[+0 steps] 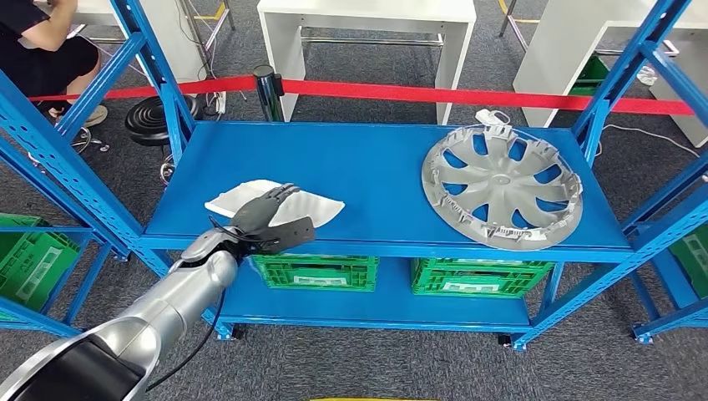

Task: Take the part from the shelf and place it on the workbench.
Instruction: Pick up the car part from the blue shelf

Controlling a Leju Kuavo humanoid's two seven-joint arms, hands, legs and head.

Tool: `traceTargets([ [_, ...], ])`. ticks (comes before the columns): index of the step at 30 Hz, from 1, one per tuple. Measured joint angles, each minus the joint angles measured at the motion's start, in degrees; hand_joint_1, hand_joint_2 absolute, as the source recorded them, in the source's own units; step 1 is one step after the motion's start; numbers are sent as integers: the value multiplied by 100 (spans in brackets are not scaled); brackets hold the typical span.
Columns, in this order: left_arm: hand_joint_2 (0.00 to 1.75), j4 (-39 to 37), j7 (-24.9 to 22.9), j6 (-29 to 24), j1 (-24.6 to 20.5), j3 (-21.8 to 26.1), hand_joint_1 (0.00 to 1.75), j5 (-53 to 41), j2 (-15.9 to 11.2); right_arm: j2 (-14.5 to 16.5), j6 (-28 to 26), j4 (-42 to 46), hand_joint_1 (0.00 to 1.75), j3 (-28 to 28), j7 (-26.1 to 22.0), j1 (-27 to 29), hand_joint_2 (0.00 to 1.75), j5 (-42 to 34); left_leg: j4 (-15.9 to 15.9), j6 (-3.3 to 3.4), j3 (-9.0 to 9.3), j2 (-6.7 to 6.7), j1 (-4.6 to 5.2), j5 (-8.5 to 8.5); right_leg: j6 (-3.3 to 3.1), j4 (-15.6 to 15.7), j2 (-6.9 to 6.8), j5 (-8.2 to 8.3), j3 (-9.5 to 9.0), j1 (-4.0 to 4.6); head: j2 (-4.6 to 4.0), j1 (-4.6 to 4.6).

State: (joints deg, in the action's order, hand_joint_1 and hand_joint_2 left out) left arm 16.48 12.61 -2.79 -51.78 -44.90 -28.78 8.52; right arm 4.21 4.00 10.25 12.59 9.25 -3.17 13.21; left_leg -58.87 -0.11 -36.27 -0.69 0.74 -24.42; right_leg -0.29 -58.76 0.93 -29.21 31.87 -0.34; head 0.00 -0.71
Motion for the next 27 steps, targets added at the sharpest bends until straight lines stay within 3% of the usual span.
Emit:
traceTargets([
  [10,175,1,54,58,1,1,0,-233,-100,-5,3,0,0,0,-1,-1,0,26,2,6,5,1,-5,10,4,-2,0,3,0,4,0,1],
  [13,175,7,-93,-353,4,-45,0,-573,-100,-5,-6,0,0,0,-3,-3,0,28,2,6,5,2,-5,9,4,-3,0,3,0,5,0,1],
  [20,175,6,-948,-2038,90,-621,0,-1865,-40,-5,-43,0,0,1,-1,-8,0,42,2,6,4,1,-4,9,9,-2,-1,0,-1,4,0,1],
  [27,175,-14,-1284,-2415,171,-1000,0,-2188,22,-3,-80,0,0,2,2,-5,0,51,2,6,5,1,-4,9,10,-2,0,0,-1,3,0,1],
])
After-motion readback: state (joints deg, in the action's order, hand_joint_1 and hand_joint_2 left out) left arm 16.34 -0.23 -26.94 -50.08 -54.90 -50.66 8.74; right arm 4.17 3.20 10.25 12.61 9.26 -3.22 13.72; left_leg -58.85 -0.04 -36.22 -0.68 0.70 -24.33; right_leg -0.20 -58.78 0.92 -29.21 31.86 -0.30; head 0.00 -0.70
